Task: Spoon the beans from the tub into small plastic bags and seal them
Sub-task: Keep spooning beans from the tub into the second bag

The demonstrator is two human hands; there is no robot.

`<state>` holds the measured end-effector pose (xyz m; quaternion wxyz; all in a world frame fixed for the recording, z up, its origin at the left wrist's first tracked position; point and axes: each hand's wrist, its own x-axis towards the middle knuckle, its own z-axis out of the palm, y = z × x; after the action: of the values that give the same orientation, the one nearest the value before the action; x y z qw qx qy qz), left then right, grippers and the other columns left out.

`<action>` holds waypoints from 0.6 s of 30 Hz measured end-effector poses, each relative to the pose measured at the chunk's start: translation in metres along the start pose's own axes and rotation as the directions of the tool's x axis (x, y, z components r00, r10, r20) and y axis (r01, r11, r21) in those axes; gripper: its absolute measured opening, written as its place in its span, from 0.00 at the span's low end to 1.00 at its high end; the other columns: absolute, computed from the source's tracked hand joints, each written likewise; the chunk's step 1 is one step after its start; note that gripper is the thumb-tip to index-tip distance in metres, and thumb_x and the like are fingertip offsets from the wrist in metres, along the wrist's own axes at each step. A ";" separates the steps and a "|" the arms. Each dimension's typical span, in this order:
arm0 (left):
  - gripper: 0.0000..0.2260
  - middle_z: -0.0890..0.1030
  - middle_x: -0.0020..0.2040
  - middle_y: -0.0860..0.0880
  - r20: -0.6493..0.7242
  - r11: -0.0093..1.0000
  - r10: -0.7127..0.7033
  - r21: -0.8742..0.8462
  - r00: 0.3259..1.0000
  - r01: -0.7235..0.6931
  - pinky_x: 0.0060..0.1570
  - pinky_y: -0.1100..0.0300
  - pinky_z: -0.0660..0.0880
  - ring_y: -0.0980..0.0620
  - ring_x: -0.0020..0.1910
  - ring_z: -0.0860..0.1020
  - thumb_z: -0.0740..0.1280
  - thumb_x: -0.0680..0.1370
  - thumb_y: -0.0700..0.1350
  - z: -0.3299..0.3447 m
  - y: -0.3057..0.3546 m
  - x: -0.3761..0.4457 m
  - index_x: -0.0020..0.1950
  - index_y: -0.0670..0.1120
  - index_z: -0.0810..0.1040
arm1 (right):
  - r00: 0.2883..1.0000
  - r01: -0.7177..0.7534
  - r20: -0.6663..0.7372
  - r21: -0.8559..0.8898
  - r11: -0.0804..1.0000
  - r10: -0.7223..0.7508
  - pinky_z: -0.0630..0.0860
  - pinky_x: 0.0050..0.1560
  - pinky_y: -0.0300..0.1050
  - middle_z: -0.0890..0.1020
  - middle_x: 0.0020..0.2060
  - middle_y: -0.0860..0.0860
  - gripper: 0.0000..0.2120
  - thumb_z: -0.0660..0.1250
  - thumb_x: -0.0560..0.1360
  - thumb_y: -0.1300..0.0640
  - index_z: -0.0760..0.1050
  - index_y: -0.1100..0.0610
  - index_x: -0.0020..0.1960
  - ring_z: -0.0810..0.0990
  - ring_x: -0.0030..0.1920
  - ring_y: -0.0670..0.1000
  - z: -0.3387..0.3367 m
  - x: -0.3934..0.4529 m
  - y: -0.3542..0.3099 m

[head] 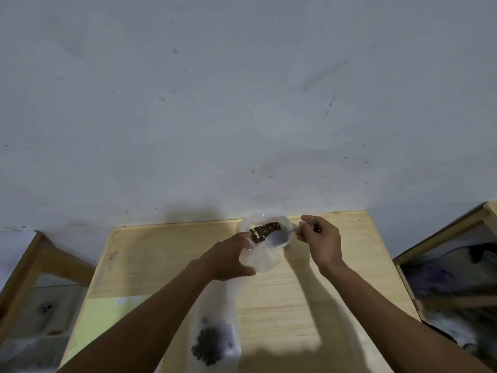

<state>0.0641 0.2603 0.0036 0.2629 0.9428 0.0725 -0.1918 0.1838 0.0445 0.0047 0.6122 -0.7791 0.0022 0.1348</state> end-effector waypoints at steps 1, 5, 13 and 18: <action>0.28 0.58 0.78 0.57 0.015 1.000 0.003 -0.014 1.000 -0.002 0.68 0.54 0.66 0.54 0.73 0.65 0.73 0.69 0.61 0.001 -0.002 0.003 0.65 0.53 0.72 | 1.000 -0.006 -0.017 -0.004 1.000 0.006 0.82 0.52 0.56 0.84 0.37 0.53 0.06 0.65 0.78 0.62 0.81 0.57 0.48 0.85 0.38 0.52 0.003 0.000 0.004; 0.26 0.69 0.69 0.54 -0.010 0.999 0.013 -0.043 1.000 -0.014 0.63 0.54 0.71 0.51 0.66 0.71 0.74 0.70 0.55 0.000 -0.002 0.010 0.64 0.51 0.71 | 0.996 0.066 -0.058 -0.106 0.992 -0.072 0.81 0.50 0.58 0.84 0.38 0.50 0.08 0.62 0.81 0.58 0.79 0.51 0.48 0.85 0.41 0.54 0.012 -0.003 0.018; 0.26 0.58 0.77 0.53 -0.134 0.965 0.199 0.200 0.971 -0.170 0.57 0.54 0.75 0.50 0.71 0.66 0.69 0.75 0.55 0.006 0.016 -0.010 0.70 0.49 0.67 | 0.929 -0.205 -0.267 0.202 0.958 0.255 0.82 0.50 0.58 0.85 0.43 0.57 0.07 0.65 0.78 0.62 0.81 0.54 0.45 0.84 0.39 0.57 0.028 -0.012 0.030; 0.28 0.59 0.77 0.53 -0.134 0.972 0.175 0.183 0.975 -0.149 0.59 0.54 0.74 0.52 0.73 0.63 0.69 0.75 0.57 0.015 0.014 -0.014 0.71 0.49 0.67 | 0.919 -0.319 -0.174 0.197 0.927 0.353 0.82 0.52 0.58 0.85 0.37 0.56 0.08 0.66 0.77 0.62 0.82 0.53 0.43 0.83 0.37 0.55 0.034 -0.012 0.035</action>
<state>0.0497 0.2402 0.0043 0.1892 0.9764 -0.0024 -0.1039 0.1596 0.0667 -0.0332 0.6386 -0.7234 0.2110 0.1560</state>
